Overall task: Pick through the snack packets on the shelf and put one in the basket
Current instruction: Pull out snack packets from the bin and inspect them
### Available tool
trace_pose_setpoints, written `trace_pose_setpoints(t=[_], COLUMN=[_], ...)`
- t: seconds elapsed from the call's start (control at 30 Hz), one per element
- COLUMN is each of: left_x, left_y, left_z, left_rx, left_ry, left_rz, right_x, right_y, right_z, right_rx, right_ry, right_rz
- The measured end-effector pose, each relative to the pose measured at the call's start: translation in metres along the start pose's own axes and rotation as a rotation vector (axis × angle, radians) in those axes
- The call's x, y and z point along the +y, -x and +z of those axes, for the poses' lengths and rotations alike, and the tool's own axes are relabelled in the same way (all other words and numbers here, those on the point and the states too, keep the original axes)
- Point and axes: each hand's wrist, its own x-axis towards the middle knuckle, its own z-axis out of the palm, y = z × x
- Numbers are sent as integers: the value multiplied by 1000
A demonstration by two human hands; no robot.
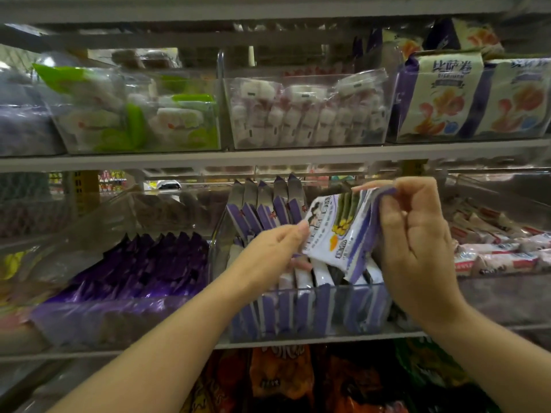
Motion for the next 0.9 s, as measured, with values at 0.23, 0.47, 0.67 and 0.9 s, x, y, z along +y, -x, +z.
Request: trace_pose_setpoints(t=[0.23,0.47,0.67,0.9], left_x=[-8,-27,-64,-103], left_y=[42,106,138,150], left_z=[-13,8,36,54], left_rx=[382,310,297,314], left_ry=[545,275,329,567], left_rz=[35,136,53,-158], right_x=[-12,-19,-17,-5], right_y=[71,115,152,176], right_z=[7,17,25,31], right_rx=[-195,-398,-354,-322], right_ry=[-423,-584,-690,-825], right_rz=[355,750,956,1144])
